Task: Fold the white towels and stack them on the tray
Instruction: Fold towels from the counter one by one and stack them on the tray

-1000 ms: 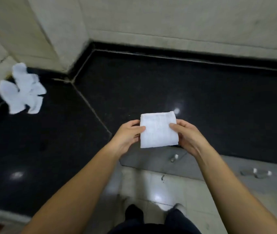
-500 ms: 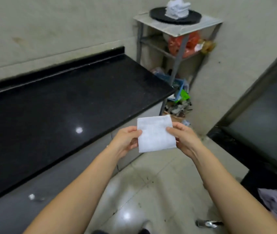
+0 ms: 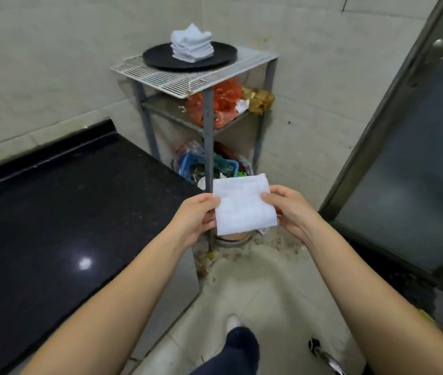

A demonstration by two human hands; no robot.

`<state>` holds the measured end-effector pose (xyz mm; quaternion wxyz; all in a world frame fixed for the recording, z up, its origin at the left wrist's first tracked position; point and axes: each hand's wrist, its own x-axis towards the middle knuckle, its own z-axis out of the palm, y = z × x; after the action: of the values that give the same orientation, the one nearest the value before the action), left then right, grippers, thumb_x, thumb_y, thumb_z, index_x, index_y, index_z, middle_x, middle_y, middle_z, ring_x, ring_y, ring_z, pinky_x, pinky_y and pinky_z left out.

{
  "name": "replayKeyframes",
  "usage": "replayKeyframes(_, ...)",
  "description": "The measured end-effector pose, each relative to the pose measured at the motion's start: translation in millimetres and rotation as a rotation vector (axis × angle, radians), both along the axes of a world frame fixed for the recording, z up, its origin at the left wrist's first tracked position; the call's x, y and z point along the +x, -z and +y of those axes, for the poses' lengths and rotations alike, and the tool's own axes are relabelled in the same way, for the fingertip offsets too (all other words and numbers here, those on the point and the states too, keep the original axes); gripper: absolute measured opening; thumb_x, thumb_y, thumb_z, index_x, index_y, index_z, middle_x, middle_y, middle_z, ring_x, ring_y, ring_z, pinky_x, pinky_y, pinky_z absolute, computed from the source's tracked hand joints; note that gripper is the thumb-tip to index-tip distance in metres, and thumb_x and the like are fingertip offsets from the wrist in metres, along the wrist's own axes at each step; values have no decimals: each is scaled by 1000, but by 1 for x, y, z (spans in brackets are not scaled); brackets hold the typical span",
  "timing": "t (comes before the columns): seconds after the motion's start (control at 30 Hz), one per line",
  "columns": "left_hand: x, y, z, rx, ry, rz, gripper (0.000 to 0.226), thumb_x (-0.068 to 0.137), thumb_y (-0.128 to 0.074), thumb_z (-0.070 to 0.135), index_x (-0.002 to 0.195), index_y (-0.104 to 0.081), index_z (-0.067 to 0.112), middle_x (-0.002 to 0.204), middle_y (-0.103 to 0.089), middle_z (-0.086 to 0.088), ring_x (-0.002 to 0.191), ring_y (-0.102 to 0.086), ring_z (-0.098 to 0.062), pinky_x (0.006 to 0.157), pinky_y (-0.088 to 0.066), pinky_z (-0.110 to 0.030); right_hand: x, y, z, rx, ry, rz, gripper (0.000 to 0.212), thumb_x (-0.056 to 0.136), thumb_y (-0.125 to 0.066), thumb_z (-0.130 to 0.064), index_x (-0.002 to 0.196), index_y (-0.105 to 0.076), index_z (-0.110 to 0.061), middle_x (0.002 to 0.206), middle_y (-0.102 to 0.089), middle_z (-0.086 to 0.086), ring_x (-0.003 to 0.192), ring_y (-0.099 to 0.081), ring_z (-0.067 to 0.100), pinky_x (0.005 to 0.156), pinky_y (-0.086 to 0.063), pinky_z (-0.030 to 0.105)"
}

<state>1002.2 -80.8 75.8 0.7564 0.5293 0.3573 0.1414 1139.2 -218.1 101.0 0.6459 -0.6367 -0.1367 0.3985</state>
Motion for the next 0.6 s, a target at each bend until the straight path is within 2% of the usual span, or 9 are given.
replayKeyframes(0.07, 45, -4, 28, 29, -23, -22, 10, 93, -54, 14, 90, -63, 16, 95, -62, -7, 84, -56, -21, 71, -49, -27, 46, -6, 30, -10, -17, -11, 7, 92, -55, -3, 93, -61, -7, 77, -65, 5, 52, -64, 8, 44, -50, 18)
replayKeyframes(0.17, 108, -25, 68, 121, -49, -13, 14, 95, -51, 13, 91, -64, 12, 84, -66, -2, 68, -60, -13, 57, -48, -21, 112, -24, 74, -22, -34, -20, 7, 92, -55, -4, 92, -61, -7, 73, -67, 3, 49, -65, 5, 44, -50, 18)
replayKeyframes(0.3, 173, -60, 115, 240, -96, -13, 14, 95, -51, 12, 87, -62, 8, 64, -55, 2, 49, -49, -6, 49, -43, -19, 187, -53, 132, -18, -99, -70, 12, 92, -54, -4, 87, -61, -12, 78, -65, 2, 50, -64, 3, 44, -50, 18)
replayKeyframes(0.4, 208, -87, 161, 313, -165, -18, 19, 95, -52, 13, 78, -59, 8, 69, -59, -3, 58, -55, -13, 56, -46, -25, 231, -75, 191, 28, -193, -105, 10, 92, -54, -4, 97, -61, -9, 83, -65, 2, 54, -66, 2, 47, -52, 17)
replayKeyframes(0.47, 230, -110, 199, 391, -215, -32, 18, 93, -54, 14, 82, -60, 1, 78, -59, -11, 69, -57, -21, 62, -47, -30, 263, -94, 239, 60, -261, -166, 13, 92, -56, -5, 104, -61, -9, 89, -66, 3, 60, -67, 4, 54, -55, 19)
replayKeyframes(0.53, 253, -136, 241, 462, -280, -72, 16, 93, -54, 12, 88, -59, -2, 78, -56, -12, 68, -56, -18, 60, -49, -27, 297, -119, 293, 75, -324, -266, 12, 91, -58, -9, 102, -63, -11, 90, -67, 2, 67, -67, 10, 57, -54, 22)
replayKeyframes(0.6, 278, -161, 282, 502, -353, -125, 11, 93, -53, 9, 85, -58, 3, 76, -56, -8, 64, -58, -11, 61, -53, -24, 329, -144, 349, 124, -390, -376, 8, 90, -59, -9, 96, -64, -12, 86, -67, 6, 66, -64, 14, 54, -48, 22)
